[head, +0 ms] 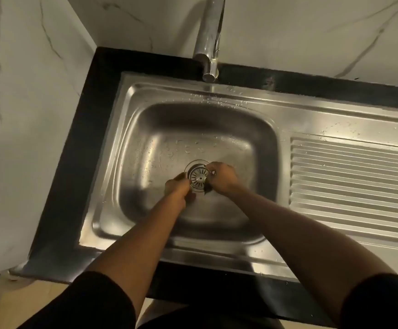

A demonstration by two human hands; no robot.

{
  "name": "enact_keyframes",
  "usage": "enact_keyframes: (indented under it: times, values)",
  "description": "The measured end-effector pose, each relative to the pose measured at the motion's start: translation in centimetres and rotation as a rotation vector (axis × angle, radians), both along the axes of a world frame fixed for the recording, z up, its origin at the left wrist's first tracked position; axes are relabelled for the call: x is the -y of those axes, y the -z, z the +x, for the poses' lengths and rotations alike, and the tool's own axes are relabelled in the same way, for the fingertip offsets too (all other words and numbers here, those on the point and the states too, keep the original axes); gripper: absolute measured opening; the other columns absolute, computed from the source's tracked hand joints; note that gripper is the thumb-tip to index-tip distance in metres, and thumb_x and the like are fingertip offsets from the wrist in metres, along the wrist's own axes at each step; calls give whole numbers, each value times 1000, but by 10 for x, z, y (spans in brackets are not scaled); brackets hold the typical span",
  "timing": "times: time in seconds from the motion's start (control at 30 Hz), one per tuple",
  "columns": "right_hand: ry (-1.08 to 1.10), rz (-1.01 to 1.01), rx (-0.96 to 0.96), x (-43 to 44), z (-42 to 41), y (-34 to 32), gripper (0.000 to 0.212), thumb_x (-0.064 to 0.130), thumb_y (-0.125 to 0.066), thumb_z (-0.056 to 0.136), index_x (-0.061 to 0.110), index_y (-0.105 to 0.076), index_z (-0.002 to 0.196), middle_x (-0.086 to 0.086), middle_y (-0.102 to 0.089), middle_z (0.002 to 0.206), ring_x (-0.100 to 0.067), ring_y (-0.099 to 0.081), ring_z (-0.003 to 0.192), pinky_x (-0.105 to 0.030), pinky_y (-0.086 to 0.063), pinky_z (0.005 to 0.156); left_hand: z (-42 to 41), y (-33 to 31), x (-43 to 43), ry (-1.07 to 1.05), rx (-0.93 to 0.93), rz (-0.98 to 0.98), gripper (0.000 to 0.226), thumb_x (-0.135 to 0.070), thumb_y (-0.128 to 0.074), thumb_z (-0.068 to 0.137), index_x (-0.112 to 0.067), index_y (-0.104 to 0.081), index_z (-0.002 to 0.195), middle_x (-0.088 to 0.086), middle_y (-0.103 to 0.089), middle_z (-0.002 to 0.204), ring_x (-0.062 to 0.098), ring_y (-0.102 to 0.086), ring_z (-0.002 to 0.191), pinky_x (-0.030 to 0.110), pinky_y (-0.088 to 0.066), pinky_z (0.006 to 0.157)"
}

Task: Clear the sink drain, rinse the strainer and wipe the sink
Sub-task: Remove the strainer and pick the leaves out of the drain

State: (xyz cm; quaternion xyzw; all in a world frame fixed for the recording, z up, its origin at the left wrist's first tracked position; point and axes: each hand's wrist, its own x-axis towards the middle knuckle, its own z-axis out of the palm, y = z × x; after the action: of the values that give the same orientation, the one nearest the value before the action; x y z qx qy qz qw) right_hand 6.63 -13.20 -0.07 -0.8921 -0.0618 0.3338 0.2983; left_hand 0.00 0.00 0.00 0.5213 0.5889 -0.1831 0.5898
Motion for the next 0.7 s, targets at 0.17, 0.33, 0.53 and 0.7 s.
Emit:
enact_keyframes:
  times: [0.17, 0.33, 0.53, 0.7]
  values:
    - [-148, -196, 48, -4, 6, 4, 35, 19, -59, 97, 22, -68, 131, -8, -72, 123, -26, -65, 106, -34, -51, 86, 3, 8, 7, -129, -9, -27, 28, -5, -65, 100, -9, -72, 127, 25, -76, 114, 39, -76, 99, 51, -67, 82]
    - [-224, -261, 66, -1, 7, 9, 32, 22, -57, 97, 22, -70, 127, -8, -69, 124, -29, -60, 112, -39, -49, 92, 10, 22, 12, -252, 13, -22, 33, 2, -65, 98, -16, -71, 125, 24, -75, 114, 35, -73, 85, 44, -65, 66]
    - [-287, -270, 70, 2, 12, 13, 35, 22, -51, 99, 26, -71, 127, -7, -69, 127, -30, -57, 118, -43, -48, 100, 9, 32, 14, -228, 25, 48, 35, 5, -72, 91, -11, -74, 123, 21, -78, 108, 40, -79, 100, 55, -66, 89]
    - [-227, -194, 63, 6, 12, 15, 34, 21, -48, 102, 32, -74, 122, -1, -74, 116, -21, -65, 100, -36, -52, 86, 10, 20, 6, 151, 54, 418, 12, -13, -83, 86, -4, -83, 93, 16, -81, 87, 30, -79, 80, 40, -67, 74]
